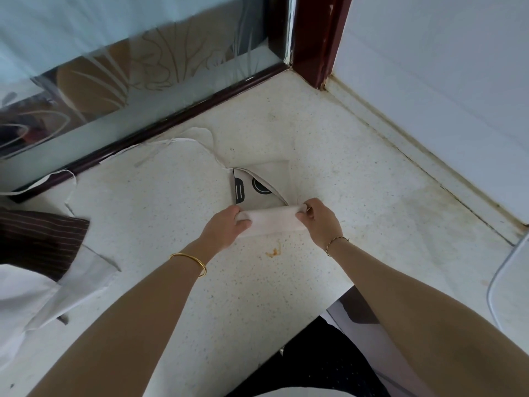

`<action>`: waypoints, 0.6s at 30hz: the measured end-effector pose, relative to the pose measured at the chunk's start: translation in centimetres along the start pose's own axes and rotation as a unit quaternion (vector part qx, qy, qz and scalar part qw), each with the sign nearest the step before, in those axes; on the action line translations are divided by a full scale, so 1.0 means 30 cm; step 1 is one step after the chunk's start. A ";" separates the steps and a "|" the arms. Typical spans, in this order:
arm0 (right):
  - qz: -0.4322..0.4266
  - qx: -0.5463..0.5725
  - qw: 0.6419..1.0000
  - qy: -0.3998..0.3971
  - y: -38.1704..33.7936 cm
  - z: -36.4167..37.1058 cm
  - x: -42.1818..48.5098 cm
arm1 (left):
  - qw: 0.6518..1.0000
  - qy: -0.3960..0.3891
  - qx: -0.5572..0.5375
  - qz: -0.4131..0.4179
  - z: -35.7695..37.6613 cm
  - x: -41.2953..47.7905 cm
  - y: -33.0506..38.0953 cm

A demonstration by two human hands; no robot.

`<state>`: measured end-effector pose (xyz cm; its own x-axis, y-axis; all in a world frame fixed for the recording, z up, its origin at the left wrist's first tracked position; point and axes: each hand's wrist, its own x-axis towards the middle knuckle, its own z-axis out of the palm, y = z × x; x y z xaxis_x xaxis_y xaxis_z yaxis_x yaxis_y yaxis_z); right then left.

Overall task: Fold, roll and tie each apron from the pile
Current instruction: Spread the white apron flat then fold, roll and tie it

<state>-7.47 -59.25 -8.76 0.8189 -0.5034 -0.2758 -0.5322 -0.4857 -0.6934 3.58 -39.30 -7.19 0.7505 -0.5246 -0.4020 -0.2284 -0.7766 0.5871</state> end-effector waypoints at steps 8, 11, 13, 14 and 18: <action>0.035 -0.120 0.992 -0.009 -0.045 0.025 0.010 | 0.999 0.001 0.026 -0.035 0.007 -0.003 0.015; 0.042 -0.159 0.986 -0.007 -0.057 0.033 0.016 | 0.995 0.019 0.091 -0.026 0.010 -0.006 0.024; 0.042 -0.172 0.984 -0.004 -0.061 0.038 0.018 | 0.980 0.065 0.189 0.025 0.009 -0.013 0.027; 0.045 -0.173 0.984 -0.004 -0.063 0.039 0.019 | 0.967 0.082 0.232 0.069 0.009 -0.016 0.026; 0.056 -0.132 0.989 0.024 -0.070 0.033 0.017 | 0.938 0.028 0.298 0.173 0.013 -0.017 0.014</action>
<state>-5.72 -57.78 -8.12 0.7434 -0.5954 -0.3047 -0.6622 -0.5913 -0.4603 2.85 -39.49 -7.01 0.5941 -0.7758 -0.2125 -0.7587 -0.6282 0.1725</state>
